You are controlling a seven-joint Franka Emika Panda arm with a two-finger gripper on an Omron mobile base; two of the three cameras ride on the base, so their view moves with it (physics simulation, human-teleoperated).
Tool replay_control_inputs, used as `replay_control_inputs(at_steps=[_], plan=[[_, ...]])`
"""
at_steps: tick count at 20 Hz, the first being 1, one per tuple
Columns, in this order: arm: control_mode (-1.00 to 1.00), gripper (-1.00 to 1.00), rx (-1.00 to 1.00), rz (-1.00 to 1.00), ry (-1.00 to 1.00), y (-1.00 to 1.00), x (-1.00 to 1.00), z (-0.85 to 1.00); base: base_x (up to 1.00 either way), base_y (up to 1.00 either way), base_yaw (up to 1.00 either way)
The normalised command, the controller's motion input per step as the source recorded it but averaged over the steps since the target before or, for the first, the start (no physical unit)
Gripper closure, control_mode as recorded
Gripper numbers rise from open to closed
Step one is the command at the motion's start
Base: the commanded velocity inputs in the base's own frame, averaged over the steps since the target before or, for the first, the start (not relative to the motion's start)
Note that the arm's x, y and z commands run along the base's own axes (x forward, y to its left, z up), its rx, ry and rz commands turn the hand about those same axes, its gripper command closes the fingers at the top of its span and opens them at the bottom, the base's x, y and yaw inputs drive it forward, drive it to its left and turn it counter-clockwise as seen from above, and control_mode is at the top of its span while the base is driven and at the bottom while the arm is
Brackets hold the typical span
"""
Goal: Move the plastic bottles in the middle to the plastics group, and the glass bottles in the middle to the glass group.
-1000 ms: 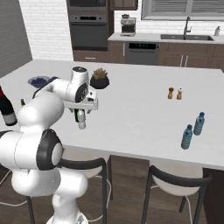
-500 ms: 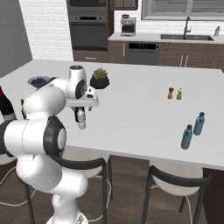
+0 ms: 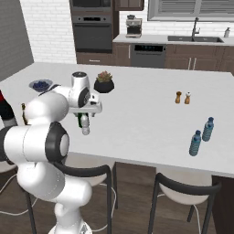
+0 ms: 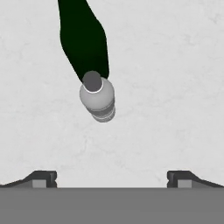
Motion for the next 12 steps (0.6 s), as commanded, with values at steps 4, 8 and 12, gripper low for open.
replay_control_inputs(at_steps=[4, 8, 12], plan=[[-1.00, -1.00, 0.00, 0.00, -0.05, 0.23, 0.06, -0.06, 0.00, 0.00, 0.00], [-1.00, -1.00, -0.01, 0.00, 0.00, 0.26, 0.18, -0.03, 0.00, 0.00, 0.00], [-1.00, -1.00, 0.00, 0.00, 0.00, 0.02, 0.12, -0.12, 0.00, 0.00, 0.00]])
